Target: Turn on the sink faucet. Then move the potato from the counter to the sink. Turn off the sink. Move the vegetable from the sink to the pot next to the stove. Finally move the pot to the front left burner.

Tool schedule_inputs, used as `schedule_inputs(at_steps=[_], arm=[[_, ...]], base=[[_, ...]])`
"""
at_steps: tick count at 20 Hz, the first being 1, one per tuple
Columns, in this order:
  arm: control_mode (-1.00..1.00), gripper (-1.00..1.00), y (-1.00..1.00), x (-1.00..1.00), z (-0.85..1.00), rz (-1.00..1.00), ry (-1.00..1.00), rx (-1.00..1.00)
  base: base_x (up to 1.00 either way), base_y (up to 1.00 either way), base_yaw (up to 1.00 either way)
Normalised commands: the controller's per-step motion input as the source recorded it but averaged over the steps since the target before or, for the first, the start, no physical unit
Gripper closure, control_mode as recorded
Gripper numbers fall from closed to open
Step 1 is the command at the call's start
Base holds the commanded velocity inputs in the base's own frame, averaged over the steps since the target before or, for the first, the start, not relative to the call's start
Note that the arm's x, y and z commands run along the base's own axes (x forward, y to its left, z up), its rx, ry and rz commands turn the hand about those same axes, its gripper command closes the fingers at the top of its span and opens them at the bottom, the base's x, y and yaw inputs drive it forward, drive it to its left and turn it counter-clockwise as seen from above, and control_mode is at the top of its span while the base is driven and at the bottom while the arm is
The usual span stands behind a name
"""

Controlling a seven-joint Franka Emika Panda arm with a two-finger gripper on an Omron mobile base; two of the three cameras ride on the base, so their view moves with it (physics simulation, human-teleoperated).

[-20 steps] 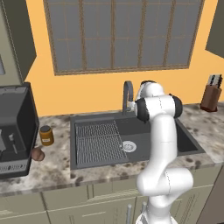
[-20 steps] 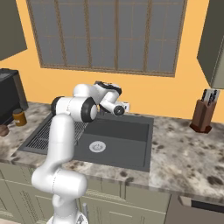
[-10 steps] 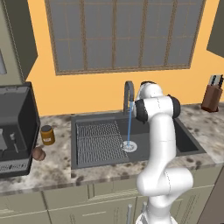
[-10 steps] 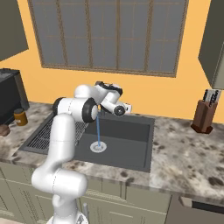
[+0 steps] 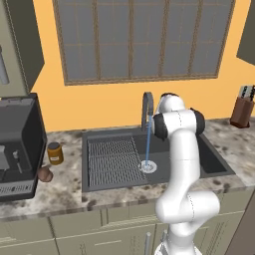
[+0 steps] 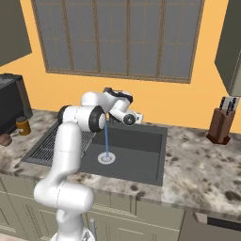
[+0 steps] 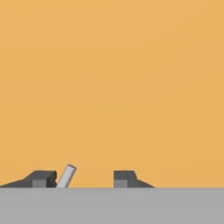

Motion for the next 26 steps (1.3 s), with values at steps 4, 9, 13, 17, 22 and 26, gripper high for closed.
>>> schedule_inputs(at_steps=[4,9,13,17,22,26], arm=[[-1.00,-1.00,-0.30,-0.13,0.04,-0.04,0.00,0.00],[-1.00,-1.00,-0.33,-0.32,0.29,-0.01,0.00,0.00],[-1.00,-1.00,-0.42,-0.25,0.26,0.00,0.00,0.00],[-1.00,-1.00,-0.59,-0.28,0.36,0.00,0.00,0.00],[-1.00,-1.00,-0.58,-0.21,0.34,0.00,0.00,0.00],[-1.00,-1.00,-0.59,-0.22,0.41,0.00,0.00,0.00]], base=[[0.00,0.00,0.00],[0.00,0.00,0.00],[0.00,0.00,0.00],[0.00,0.00,0.00],[0.00,0.00,0.00],[0.00,0.00,0.00]])
